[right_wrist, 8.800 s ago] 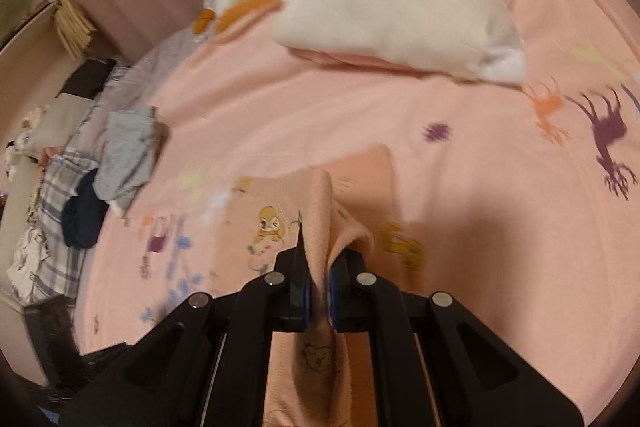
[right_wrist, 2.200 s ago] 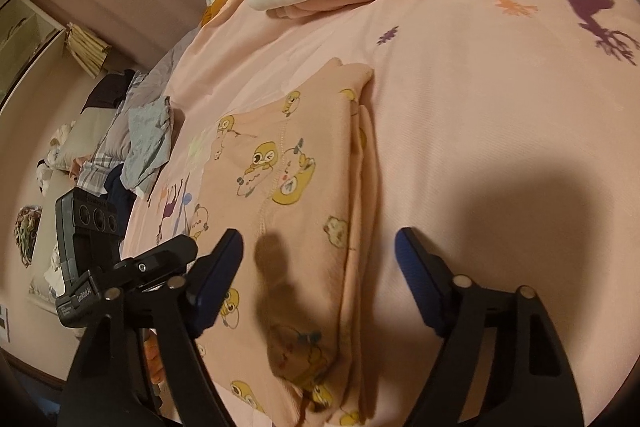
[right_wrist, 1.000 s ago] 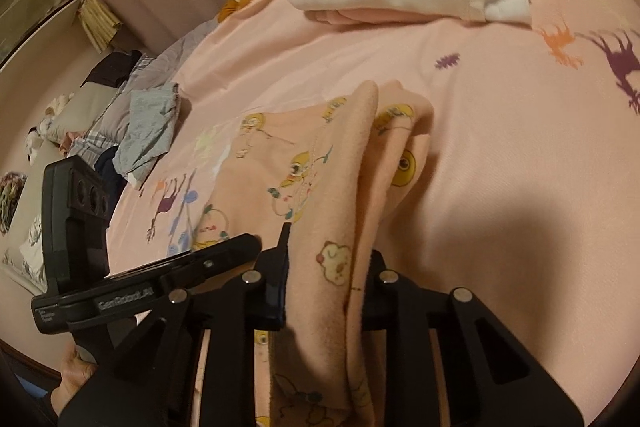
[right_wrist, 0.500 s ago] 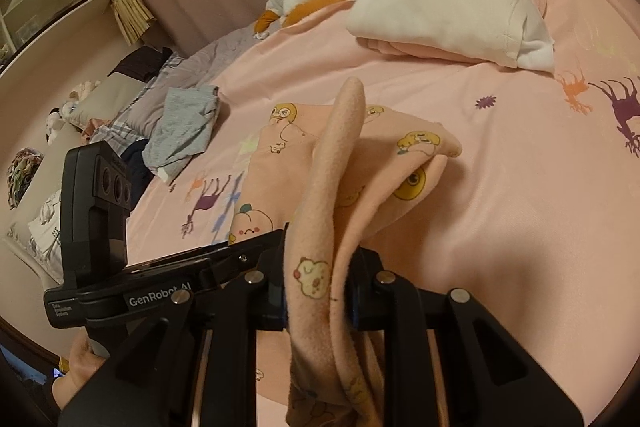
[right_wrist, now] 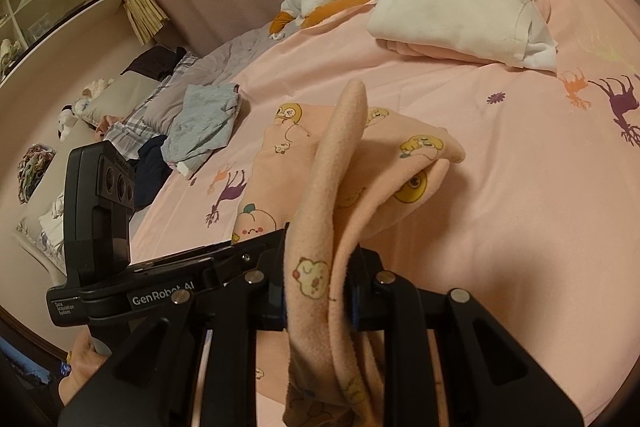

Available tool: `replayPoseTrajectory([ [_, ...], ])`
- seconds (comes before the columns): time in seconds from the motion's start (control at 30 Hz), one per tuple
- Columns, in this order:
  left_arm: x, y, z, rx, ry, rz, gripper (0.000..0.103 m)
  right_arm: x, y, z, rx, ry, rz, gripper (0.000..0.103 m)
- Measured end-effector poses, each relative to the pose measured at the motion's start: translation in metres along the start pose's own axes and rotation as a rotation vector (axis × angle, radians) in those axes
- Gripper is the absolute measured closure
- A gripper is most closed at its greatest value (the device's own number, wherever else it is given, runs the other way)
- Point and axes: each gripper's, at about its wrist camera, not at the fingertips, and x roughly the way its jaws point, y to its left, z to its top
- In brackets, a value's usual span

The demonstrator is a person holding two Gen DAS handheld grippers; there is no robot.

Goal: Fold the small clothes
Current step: 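Grasp the shirt side edge with the right tool and lift it, then fold the held side edge over onto the shirt with the right tool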

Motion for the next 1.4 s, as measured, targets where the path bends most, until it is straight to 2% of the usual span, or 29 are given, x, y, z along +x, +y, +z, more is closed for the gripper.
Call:
replayPoseTrajectory([
  [0.6, -0.012, 0.000, -0.009, -0.006, -0.004, 0.018, 0.068, -0.014, 0.022, -0.020, -0.007, 0.010, 0.027, 0.081],
  [1.0, -0.007, 0.014, -0.007, -0.030, -0.006, 0.050, 0.068, 0.008, 0.025, -0.015, -0.012, 0.036, 0.030, 0.081],
  [1.4, 0.001, 0.032, 0.013, -0.043, -0.011, 0.083, 0.068, 0.034, 0.028, -0.001, 0.000, 0.046, 0.043, 0.081],
])
